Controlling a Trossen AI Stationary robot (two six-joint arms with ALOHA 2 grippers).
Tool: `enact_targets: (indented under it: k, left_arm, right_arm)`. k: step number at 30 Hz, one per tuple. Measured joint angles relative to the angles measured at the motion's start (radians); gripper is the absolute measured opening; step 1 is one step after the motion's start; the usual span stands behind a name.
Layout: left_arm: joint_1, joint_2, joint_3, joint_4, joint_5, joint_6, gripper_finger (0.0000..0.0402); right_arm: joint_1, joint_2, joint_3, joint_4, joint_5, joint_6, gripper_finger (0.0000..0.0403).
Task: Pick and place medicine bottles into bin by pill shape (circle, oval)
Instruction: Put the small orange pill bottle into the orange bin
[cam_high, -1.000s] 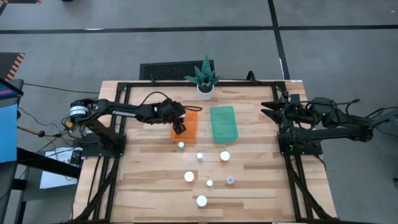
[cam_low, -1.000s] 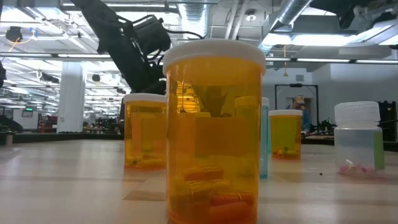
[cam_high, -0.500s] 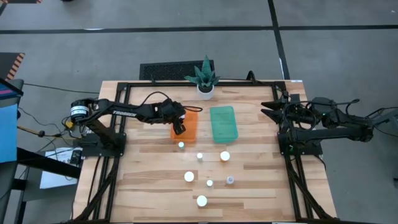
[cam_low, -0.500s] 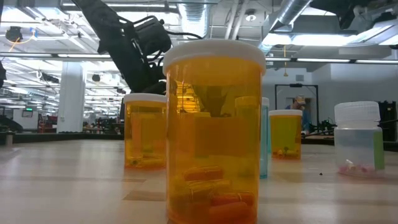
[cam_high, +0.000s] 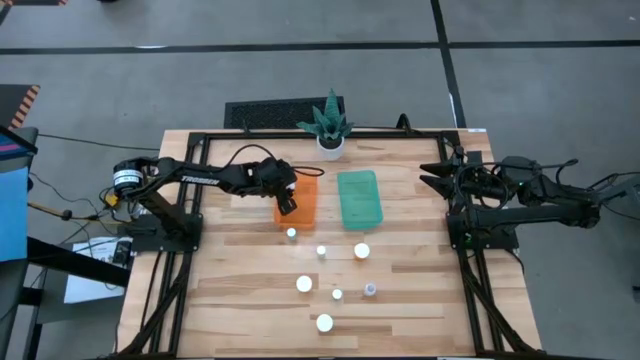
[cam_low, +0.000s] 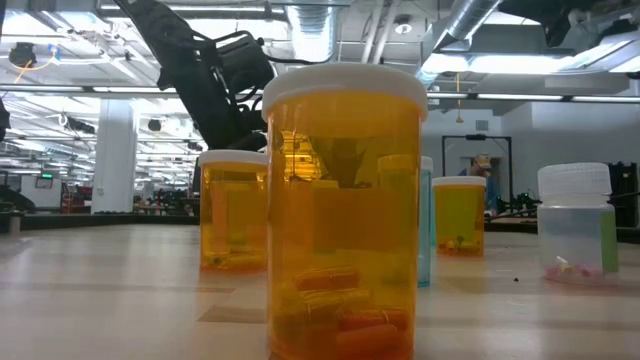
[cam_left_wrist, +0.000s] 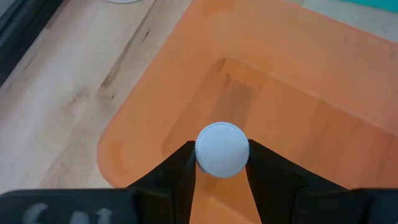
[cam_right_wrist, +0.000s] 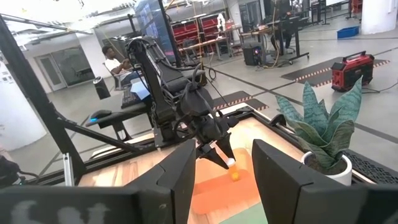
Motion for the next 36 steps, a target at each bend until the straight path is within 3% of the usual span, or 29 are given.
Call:
enact_targets:
  k: [21, 36]
  left_arm:
    - [-0.003, 0.0, 0.0, 0.005, -0.024, 0.011, 0.0161]
    - [-0.003, -0.047, 0.0, -0.001, -0.039, 0.015, 0.0234]
  right_arm:
    - [0.0, 0.0, 0.0, 0.0, 0.0, 0.0, 0.0169]
    - [0.0, 0.0, 0.0, 0.0, -0.001, 0.0, 0.0175]
